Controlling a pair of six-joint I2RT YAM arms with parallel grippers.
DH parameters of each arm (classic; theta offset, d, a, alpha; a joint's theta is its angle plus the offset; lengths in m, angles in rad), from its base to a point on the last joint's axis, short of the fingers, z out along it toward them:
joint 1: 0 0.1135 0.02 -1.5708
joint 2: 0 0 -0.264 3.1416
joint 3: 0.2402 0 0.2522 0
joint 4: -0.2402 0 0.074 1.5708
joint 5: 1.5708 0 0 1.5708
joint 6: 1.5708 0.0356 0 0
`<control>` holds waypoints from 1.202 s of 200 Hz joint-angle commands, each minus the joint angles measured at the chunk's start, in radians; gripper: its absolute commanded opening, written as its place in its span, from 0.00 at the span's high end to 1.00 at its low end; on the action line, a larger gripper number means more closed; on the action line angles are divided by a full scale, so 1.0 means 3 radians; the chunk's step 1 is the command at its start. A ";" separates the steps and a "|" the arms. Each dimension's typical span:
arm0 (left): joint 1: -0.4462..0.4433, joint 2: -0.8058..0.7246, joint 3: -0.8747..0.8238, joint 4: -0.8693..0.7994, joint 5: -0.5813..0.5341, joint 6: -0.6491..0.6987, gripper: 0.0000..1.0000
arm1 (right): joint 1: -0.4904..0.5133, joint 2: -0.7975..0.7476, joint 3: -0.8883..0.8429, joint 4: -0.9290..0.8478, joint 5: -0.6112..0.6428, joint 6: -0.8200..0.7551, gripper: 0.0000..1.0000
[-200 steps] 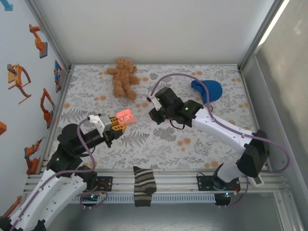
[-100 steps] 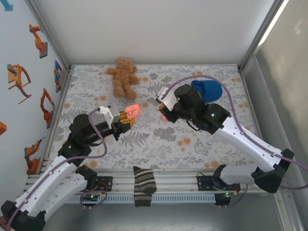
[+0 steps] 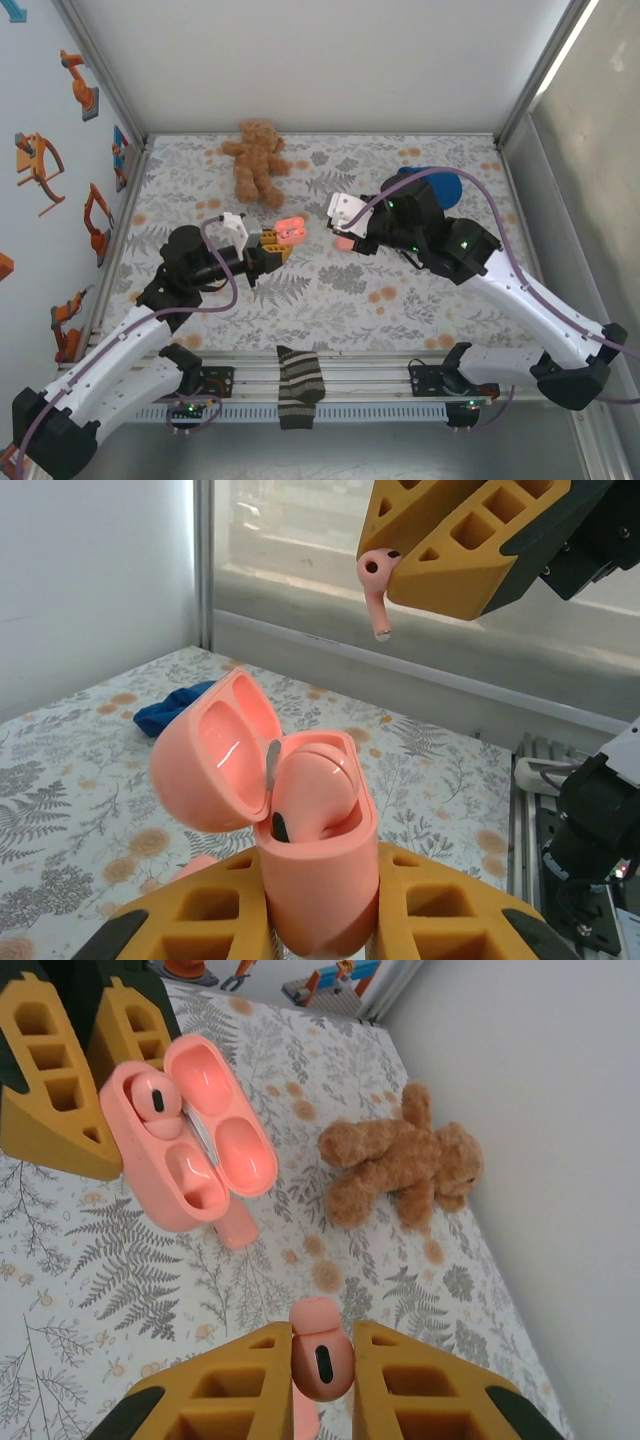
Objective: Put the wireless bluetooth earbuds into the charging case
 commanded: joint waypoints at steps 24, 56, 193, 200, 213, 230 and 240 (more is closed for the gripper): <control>-0.0025 0.0056 0.0155 0.0181 0.0248 -0.0051 0.82 | -0.0006 0.0003 0.0157 0.0154 -0.0381 -0.0505 0.83; -0.0028 0.0074 0.0162 0.0183 0.0281 -0.0052 0.82 | -0.0002 0.0059 0.0218 0.0162 -0.0479 -0.0626 0.84; -0.0058 0.0035 0.0178 0.0141 0.0326 -0.0050 0.82 | 0.0130 0.0331 0.0308 0.0167 -0.0534 -0.0826 0.84; -0.0054 0.0034 0.0177 0.0139 0.0328 -0.0051 0.82 | 0.0135 0.0343 0.0309 0.0161 -0.0530 -0.0828 0.84; -0.0064 0.0031 0.0177 0.0132 0.0324 -0.0052 0.82 | 0.0147 0.0357 0.0311 0.0157 -0.0524 -0.0825 0.84; -0.0063 0.0021 0.0175 0.0133 0.0322 -0.0050 0.82 | 0.0153 0.0374 0.0301 0.0150 -0.0519 -0.0826 0.84; -0.0063 0.0017 0.0176 0.0134 0.0318 -0.0052 0.82 | 0.0158 0.0381 0.0301 0.0145 -0.0514 -0.0829 0.84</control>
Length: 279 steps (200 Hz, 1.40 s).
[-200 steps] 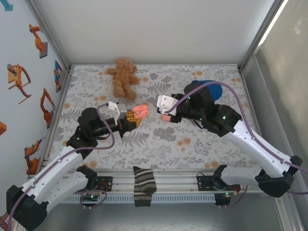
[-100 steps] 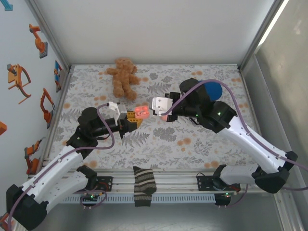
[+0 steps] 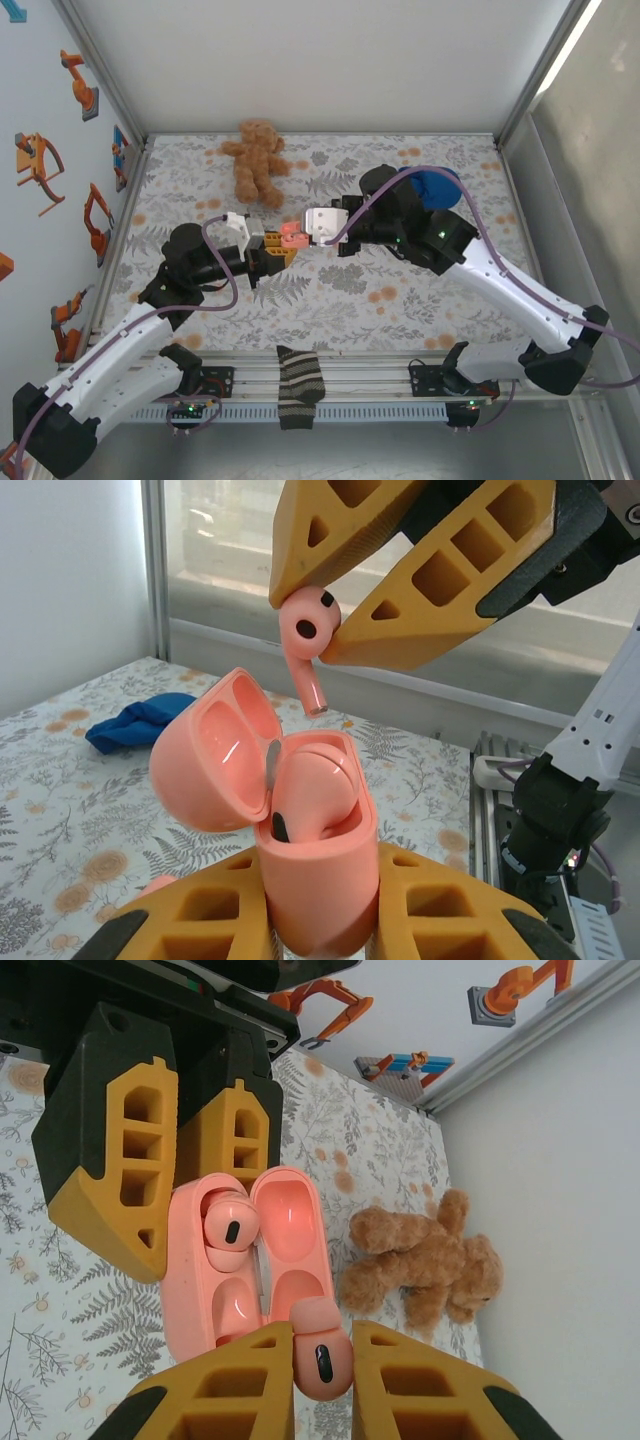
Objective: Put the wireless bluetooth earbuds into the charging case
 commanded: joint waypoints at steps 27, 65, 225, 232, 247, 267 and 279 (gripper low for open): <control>-0.0021 -0.0057 0.0125 0.0051 0.0068 -0.0022 0.82 | 0.0039 0.0016 0.0057 0.0018 0.0003 -0.0047 0.84; -0.0024 -0.0069 0.0124 0.0046 0.0060 -0.0017 0.82 | 0.0045 0.0024 0.0026 -0.0013 0.0008 -0.0047 0.84; -0.0043 -0.0159 0.0115 0.0000 -0.0005 0.0005 0.82 | 0.0106 0.0060 -0.0007 -0.0078 -0.0019 -0.0042 0.83; -0.0042 -0.0168 0.0115 0.0006 -0.0010 0.0009 0.82 | 0.0106 0.0052 -0.0005 -0.0085 -0.0034 -0.0039 0.83; -0.0042 -0.0169 0.0106 0.0020 -0.0021 0.0016 0.82 | 0.0108 0.0038 0.0000 -0.0112 -0.0060 -0.0032 0.83; -0.0043 -0.0168 0.0106 0.0035 -0.0026 0.0018 0.82 | 0.0109 0.0037 0.0005 -0.0146 -0.0111 -0.0011 0.83; -0.0043 -0.0167 0.0109 0.0042 -0.0029 0.0023 0.82 | 0.0109 0.0037 0.0011 -0.0156 -0.0142 0.0008 0.83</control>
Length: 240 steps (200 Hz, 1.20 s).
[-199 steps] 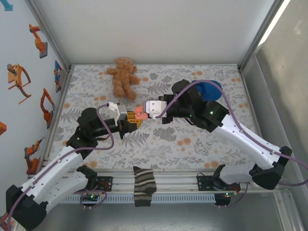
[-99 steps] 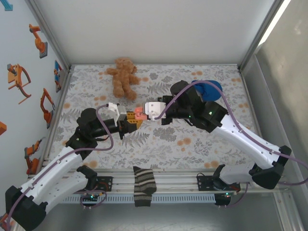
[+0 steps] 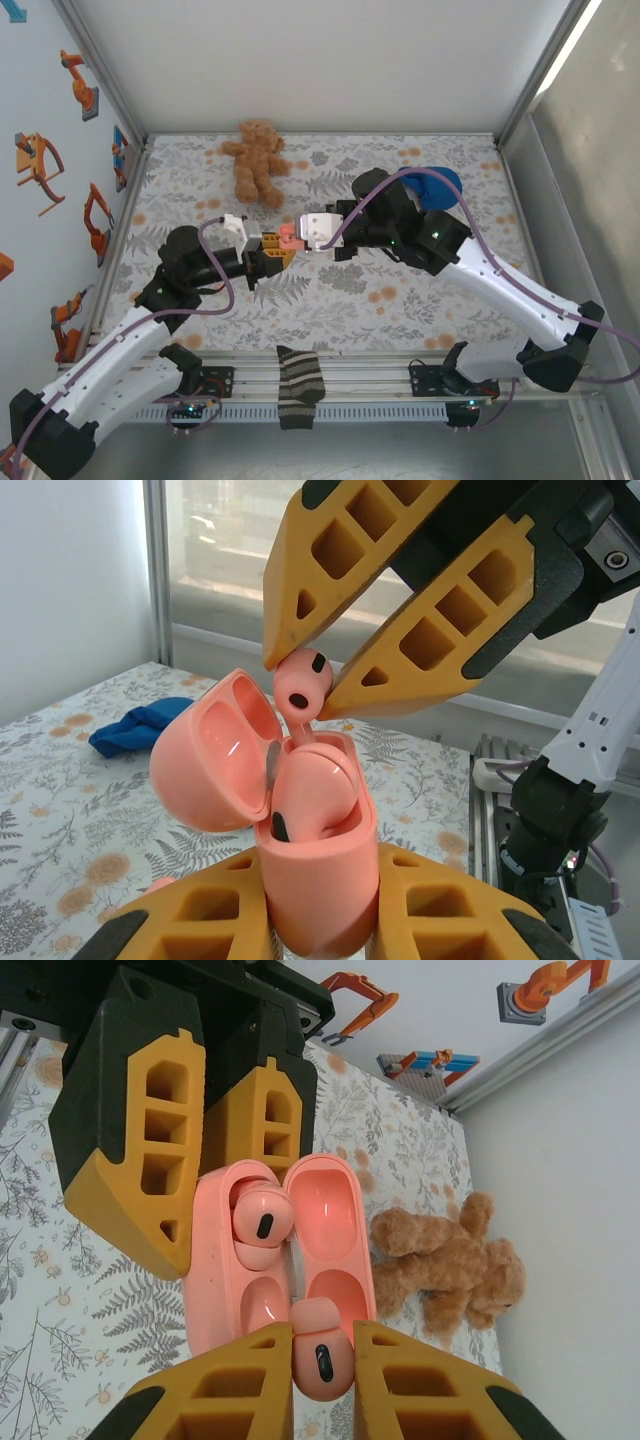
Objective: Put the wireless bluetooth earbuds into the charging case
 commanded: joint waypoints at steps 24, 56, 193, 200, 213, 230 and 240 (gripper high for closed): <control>-0.0024 -0.0057 0.0112 0.0123 0.0014 0.0022 0.82 | 0.0039 -0.0017 0.0016 -0.0115 -0.0190 0.0055 0.81; -0.0029 -0.0057 0.0113 0.0125 0.0005 0.0023 0.82 | 0.0039 -0.0024 0.0036 -0.0136 -0.0238 0.0085 0.75; -0.0040 -0.0099 0.0026 0.0337 -0.0083 0.0013 0.82 | 0.0012 -0.0382 0.0167 0.0375 0.0261 0.1006 0.54; -0.0039 -0.0105 0.0022 0.0355 -0.0089 0.0013 0.82 | 0.0005 -0.0389 0.0160 0.0383 0.0277 0.1109 0.53; -0.0042 -0.0109 0.0014 0.0408 -0.0096 0.0006 0.82 | -0.0021 -0.0400 0.0132 0.0402 0.0299 0.1325 0.51; -0.0042 -0.0105 0.0007 0.0487 -0.0099 -0.0016 0.82 | -0.0095 -0.0422 0.0081 0.0462 0.0330 0.1676 0.45; -0.0046 -0.0104 0.0000 0.0547 -0.0098 -0.0039 0.82 | -0.0176 -0.0450 0.0028 0.0526 0.0315 0.1928 0.40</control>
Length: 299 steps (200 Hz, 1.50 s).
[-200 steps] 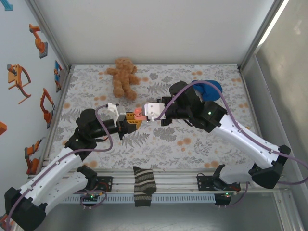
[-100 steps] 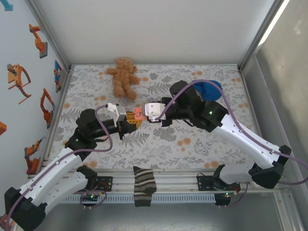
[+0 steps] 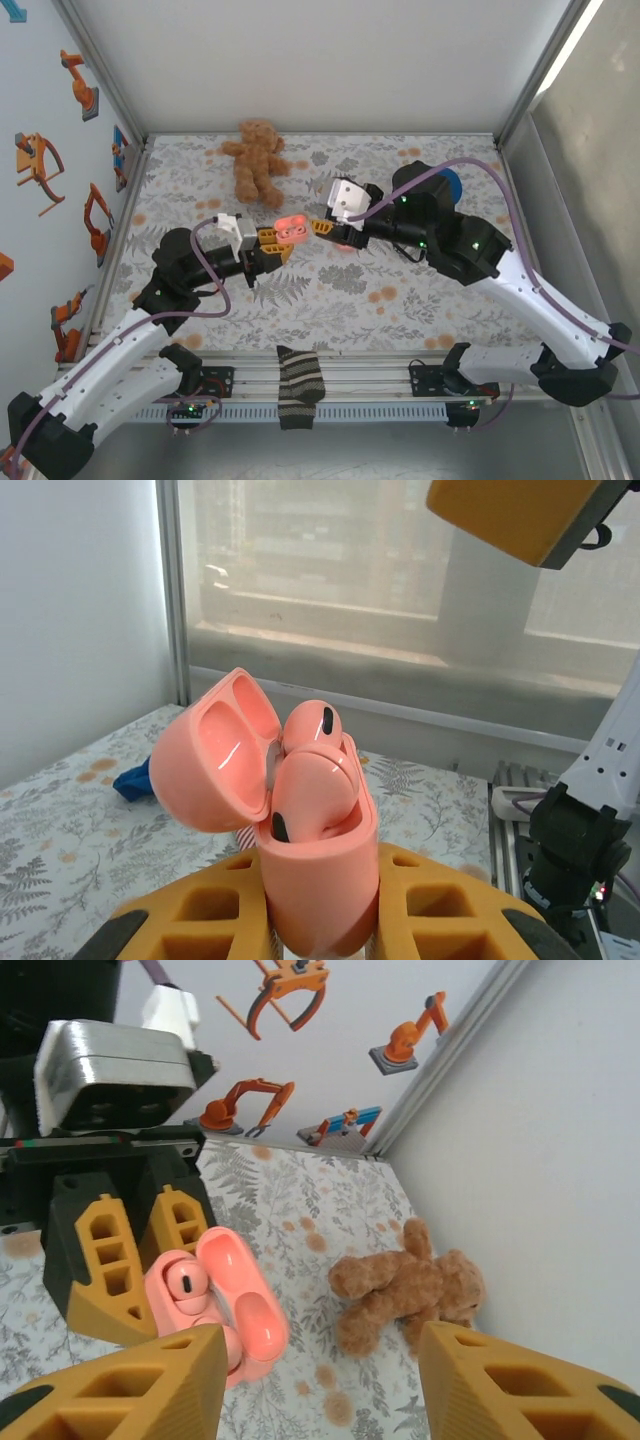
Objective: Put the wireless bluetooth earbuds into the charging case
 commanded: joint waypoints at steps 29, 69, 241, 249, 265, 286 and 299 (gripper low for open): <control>-0.0023 -0.0009 -0.0022 0.0494 0.0015 -0.0106 0.82 | -0.0464 -0.0180 -0.0283 0.0406 -0.0221 0.1479 0.27; -0.0033 0.0089 -0.0022 0.0763 0.0100 -0.0189 0.82 | -0.0885 -0.0297 -0.0502 0.0770 -0.1038 0.2530 0.12; -0.0085 0.0589 0.0294 0.1202 0.0415 -0.0306 0.82 | -0.0721 0.0226 -0.0414 0.1142 -0.2126 0.3702 0.17; -0.0087 0.0574 0.0297 0.1183 0.0414 -0.0300 0.82 | -0.0703 0.0250 -0.0392 0.1132 -0.2157 0.3706 0.17; -0.0089 0.0559 0.0304 0.1146 0.0408 -0.0282 0.82 | -0.0666 0.0284 -0.0345 0.1092 -0.2201 0.3703 0.19; -0.0089 0.0549 0.0308 0.1073 0.0390 -0.0243 0.82 | -0.0639 0.0274 -0.0306 0.1059 -0.2217 0.3682 0.23; -0.0089 0.0560 0.0307 0.1024 0.0374 -0.0230 0.82 | -0.0635 0.0250 -0.0291 0.1052 -0.2219 0.3657 0.25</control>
